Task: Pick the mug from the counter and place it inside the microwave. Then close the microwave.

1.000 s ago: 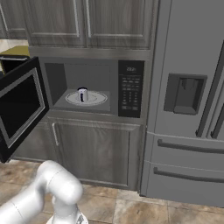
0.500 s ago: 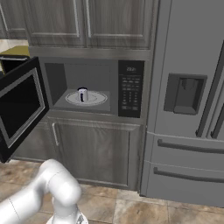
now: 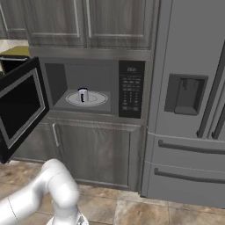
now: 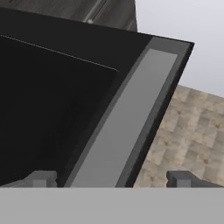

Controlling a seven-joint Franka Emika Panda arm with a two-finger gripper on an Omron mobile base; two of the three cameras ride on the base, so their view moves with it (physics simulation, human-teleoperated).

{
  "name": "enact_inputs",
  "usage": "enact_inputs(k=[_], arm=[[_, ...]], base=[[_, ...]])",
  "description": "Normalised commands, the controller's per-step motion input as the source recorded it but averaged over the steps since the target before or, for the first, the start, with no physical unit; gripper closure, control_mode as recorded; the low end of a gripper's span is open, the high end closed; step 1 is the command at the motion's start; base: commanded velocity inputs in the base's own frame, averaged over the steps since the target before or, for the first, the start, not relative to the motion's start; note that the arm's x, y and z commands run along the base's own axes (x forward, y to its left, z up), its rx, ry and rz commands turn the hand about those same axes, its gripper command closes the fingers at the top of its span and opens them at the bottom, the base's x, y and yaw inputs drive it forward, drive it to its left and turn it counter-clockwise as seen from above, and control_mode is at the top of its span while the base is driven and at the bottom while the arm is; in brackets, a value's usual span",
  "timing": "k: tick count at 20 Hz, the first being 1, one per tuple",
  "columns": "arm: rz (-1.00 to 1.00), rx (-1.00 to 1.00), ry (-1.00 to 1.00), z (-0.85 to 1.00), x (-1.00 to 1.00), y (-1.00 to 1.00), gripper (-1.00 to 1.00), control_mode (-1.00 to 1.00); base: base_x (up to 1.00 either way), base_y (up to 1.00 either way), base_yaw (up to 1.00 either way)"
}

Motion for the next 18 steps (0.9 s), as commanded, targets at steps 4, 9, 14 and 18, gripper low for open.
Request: enact_inputs(k=[4,9,14,18], arm=[[-0.01,0.00,0.00,-0.17,0.40,0.08,-1.00,-1.00],[-0.03,0.00,0.00,-0.06,0.20,0.00,-1.00,-1.00],[-0.01,0.00,0.00,0.00,0.00,-0.17,-1.00,-1.00],[0.00,0.00,0.00,0.00,-0.06,-0.37,-1.00,-1.00]], base=[[0.00,0.00,0.00],[0.00,0.00,0.00],[0.00,0.00,0.00],[0.00,0.00,0.00]])
